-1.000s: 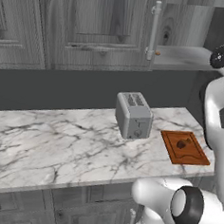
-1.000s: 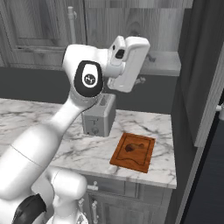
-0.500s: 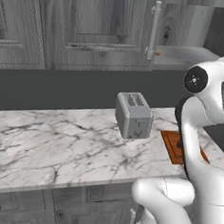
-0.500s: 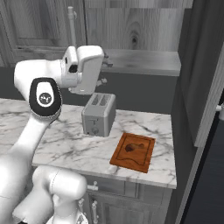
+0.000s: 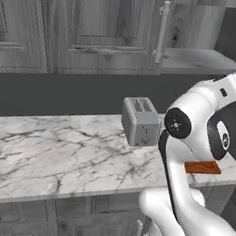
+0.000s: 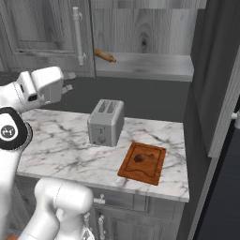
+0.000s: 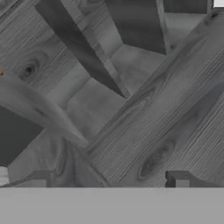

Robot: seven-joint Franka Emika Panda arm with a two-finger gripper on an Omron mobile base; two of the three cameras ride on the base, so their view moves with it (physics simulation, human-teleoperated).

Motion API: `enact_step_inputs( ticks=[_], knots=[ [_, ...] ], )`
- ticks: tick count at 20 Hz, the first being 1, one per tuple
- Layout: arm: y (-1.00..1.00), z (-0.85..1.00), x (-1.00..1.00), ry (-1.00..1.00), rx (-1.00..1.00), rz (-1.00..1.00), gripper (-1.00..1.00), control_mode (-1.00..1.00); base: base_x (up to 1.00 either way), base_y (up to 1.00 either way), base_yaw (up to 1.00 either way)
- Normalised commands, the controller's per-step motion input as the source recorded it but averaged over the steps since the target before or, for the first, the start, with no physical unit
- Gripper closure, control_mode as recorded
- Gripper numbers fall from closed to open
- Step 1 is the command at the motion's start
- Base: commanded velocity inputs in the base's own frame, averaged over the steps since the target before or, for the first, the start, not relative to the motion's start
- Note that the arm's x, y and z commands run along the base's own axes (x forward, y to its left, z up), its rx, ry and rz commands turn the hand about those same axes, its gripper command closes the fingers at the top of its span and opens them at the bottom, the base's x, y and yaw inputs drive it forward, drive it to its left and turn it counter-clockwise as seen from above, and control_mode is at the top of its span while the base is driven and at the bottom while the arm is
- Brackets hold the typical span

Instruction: Open the cabinet, retrieve the rolling pin, and place it next to the meat on the cutting board to prepare for tenderizing.

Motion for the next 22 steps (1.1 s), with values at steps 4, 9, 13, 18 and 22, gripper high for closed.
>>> enact_step_inputs(
  ticks=[4, 9, 13, 18, 22],
  knots=[
    [1.0, 0.0, -0.13, -0.28, 0.13, 0.13, -1.0, -1.0, 0.0, 0.0, 0.0],
    [0.79, 0.03, 0.0, -0.14, 0.2, 0.11, -1.0, -1.0, 0.0, 0.0, 0.0],
    [0.07, 0.08, 0.0, -0.05, 0.33, 0.13, -1.0, -1.0, 0.0, 0.0, 0.0],
    [-0.06, 0.08, 0.0, 0.0, 0.33, 0.2, -1.0, -1.0, 0.0, 0.0, 0.0],
    [-0.02, 0.07, 0.27, -0.01, 0.21, 0.26, -1.0, -1.0, 0.0, 0.0, 0.0]
  ],
)
